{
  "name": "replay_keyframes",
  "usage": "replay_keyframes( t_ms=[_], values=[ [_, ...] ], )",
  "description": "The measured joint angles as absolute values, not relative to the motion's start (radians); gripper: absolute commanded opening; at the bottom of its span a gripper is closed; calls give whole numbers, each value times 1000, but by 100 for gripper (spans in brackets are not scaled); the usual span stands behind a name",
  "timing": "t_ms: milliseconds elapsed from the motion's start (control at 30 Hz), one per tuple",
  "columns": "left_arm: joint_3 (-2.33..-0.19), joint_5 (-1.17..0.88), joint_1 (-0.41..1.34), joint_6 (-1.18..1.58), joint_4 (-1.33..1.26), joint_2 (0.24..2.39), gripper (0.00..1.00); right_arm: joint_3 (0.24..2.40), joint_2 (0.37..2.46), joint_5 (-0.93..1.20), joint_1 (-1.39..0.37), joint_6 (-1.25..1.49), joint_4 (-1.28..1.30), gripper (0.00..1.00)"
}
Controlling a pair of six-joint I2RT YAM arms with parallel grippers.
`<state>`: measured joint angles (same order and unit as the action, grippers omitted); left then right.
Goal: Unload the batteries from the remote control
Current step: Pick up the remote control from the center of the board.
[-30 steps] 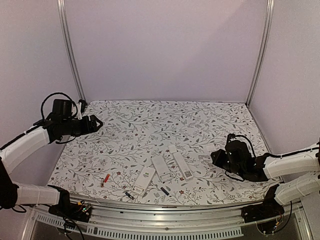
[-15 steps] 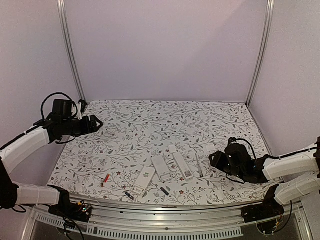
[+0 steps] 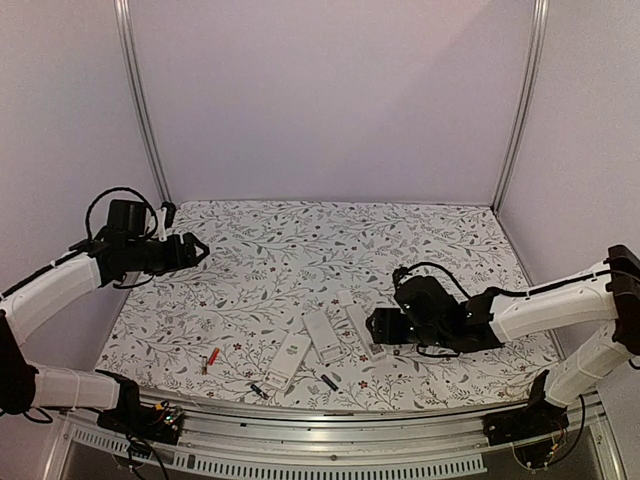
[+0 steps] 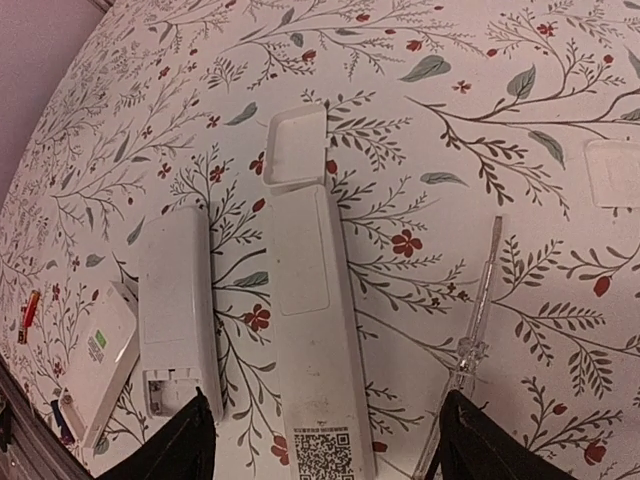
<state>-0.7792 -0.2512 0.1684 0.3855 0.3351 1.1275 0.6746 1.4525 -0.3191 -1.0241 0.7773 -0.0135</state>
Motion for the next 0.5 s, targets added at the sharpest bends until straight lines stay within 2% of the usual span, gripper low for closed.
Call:
replay_keyframes(
  t_ms=[333,500],
  values=[
    [-770,-255,172,385,335,1127,85,739,1588,-304,-1078,738,116,62],
    [-769,-256,174,386,335,1127,85,792,1629,-303,-1085,715,130,61]
  ],
)
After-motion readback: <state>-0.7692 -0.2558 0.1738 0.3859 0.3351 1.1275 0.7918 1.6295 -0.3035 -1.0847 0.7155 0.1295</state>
